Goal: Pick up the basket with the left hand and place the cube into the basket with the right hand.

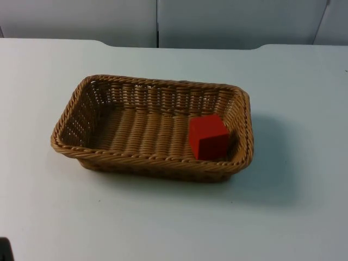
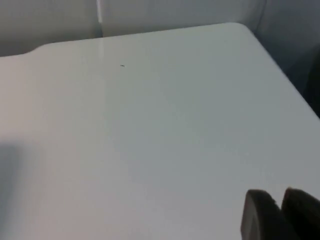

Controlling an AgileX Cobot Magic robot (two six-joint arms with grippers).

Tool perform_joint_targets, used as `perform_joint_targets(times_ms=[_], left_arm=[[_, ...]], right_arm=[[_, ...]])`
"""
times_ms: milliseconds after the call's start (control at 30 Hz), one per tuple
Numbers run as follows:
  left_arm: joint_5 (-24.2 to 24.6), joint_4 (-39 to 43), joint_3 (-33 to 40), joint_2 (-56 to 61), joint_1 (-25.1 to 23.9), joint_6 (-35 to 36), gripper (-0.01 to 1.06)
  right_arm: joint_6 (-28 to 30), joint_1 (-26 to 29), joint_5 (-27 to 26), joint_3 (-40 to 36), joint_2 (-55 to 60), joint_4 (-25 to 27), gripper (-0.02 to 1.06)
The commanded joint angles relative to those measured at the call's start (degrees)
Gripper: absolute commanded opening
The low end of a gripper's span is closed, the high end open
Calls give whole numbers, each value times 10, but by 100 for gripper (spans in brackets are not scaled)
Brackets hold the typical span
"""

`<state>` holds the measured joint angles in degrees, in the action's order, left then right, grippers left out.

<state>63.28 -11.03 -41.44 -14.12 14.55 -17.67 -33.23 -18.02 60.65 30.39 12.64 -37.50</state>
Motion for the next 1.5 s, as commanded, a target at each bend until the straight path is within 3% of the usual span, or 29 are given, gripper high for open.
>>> perform_joint_targets(times_ms=[0, 267, 433, 467, 600, 633, 733, 833, 1033, 1333, 1467], left_arm=[[12, 11, 2, 3, 13, 10, 0], [-26, 26, 82, 51, 12, 33, 0], [-21, 32, 109, 138, 12, 66, 0], [-21, 32, 109, 138, 12, 66, 0], [0, 51, 110, 141, 12, 90, 0], [0, 51, 110, 141, 12, 90, 0], [0, 56, 112, 141, 12, 91, 0], [-3, 56, 113, 141, 12, 91, 0], [-7, 56, 115, 141, 12, 91, 0], [-9, 56, 115, 141, 12, 91, 0], [-9, 57, 115, 141, 12, 91, 0]], right_arm=[[2, 4, 8, -3, -4, -11, 13], [24, 4, -23, -7, -4, 28, 13], [80, 4, -13, 1, -4, 149, 13], [80, 4, -13, 1, -4, 149, 13], [176, 4, -13, 3, -4, 277, 13], [176, 4, -13, 3, -4, 277, 13], [244, 4, -4, 3, -6, 339, 13], [263, 4, 18, -3, -14, 348, 13], [308, 2, 12, -11, -69, 381, 13], [307, 2, 9, -11, -126, 394, 13], [306, 56, 8, -11, -126, 393, 13]])
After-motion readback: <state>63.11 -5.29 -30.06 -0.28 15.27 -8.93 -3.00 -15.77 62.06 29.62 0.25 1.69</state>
